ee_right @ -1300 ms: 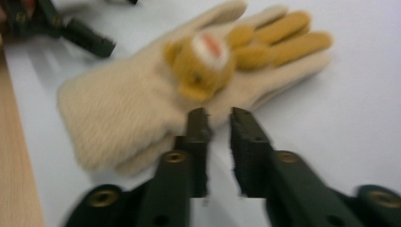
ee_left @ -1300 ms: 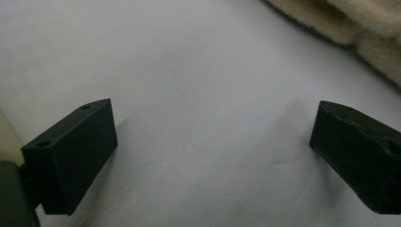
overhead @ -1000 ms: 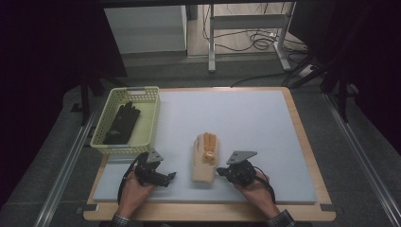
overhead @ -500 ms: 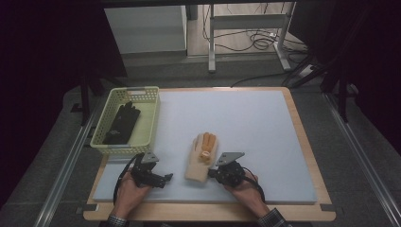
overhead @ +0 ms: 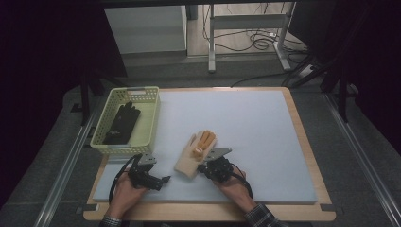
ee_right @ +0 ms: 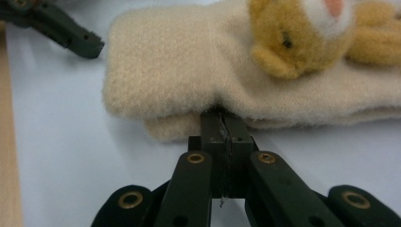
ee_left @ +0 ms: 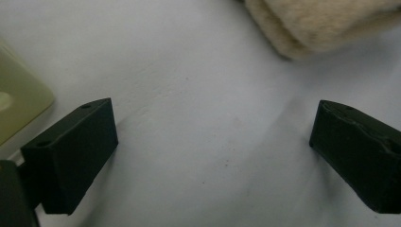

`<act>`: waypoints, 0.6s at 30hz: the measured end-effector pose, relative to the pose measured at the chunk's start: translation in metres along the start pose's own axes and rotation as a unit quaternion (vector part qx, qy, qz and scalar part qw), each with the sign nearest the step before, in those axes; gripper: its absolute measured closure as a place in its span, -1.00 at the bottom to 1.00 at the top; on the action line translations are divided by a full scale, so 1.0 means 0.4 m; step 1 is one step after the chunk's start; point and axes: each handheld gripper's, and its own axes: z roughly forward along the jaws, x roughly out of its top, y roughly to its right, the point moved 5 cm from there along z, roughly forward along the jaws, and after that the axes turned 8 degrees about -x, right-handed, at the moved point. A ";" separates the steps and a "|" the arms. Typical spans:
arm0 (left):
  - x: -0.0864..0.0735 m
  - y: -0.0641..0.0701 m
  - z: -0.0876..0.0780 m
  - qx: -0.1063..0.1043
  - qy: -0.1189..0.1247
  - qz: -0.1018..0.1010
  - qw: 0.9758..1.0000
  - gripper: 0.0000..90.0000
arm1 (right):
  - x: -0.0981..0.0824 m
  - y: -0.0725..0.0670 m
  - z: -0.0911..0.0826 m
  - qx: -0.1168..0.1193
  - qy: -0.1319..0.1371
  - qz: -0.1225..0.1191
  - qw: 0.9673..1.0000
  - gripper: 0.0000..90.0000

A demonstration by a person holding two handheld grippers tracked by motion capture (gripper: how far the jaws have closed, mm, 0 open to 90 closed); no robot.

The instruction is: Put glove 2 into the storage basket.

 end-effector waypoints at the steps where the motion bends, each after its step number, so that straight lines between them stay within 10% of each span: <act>1: 0.000 0.000 0.000 0.000 0.000 0.001 1.000 -0.96 | 0.003 -0.001 0.004 -0.002 0.000 0.000 1.000 0.96; 18: 0.000 0.000 0.001 -0.001 0.001 0.000 1.000 -0.97 | 0.012 0.023 -0.024 -0.023 0.016 0.000 1.000 0.63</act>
